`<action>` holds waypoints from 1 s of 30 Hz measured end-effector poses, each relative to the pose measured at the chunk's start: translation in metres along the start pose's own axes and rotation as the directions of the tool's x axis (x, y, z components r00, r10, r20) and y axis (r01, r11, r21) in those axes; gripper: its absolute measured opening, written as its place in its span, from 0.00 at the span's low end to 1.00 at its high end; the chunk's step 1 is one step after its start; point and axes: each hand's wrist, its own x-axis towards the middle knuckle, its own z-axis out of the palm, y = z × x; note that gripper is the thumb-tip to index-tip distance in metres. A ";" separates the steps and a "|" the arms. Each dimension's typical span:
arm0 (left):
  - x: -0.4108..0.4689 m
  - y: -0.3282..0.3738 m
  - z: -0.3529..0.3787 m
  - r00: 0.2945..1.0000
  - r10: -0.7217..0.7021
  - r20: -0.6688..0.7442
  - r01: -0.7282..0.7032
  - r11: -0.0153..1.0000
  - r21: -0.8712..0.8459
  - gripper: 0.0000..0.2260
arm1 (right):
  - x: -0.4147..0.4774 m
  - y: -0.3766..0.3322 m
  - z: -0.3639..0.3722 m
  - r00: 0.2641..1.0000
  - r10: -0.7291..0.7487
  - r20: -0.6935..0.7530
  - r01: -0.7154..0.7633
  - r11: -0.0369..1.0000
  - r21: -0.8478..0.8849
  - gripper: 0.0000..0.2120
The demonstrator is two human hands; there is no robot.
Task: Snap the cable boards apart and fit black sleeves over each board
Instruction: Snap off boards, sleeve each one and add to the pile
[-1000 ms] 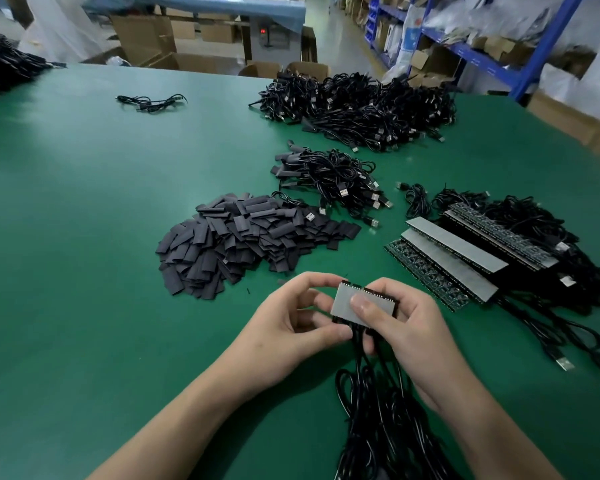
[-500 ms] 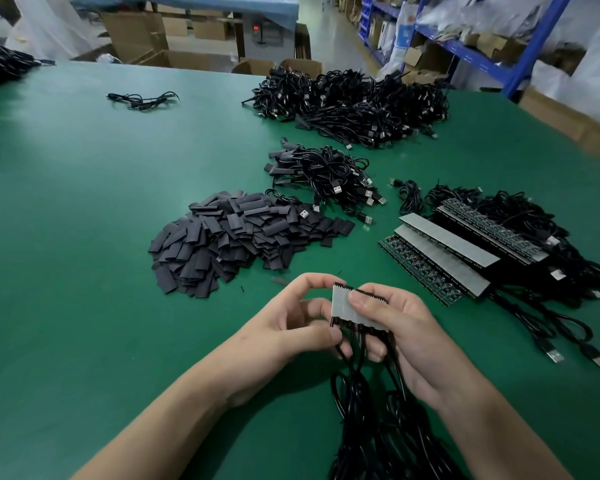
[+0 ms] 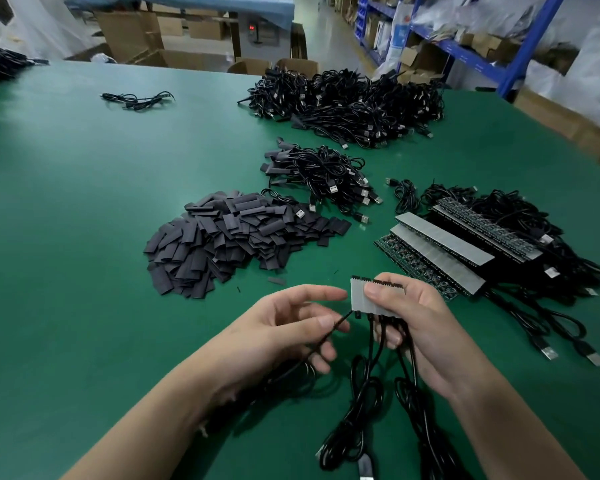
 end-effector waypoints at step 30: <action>0.001 -0.008 0.008 0.938 0.327 -0.118 -0.232 0.842 0.487 0.17 | -0.006 0.017 0.019 0.980 -0.008 0.196 0.027 0.995 -0.097 0.03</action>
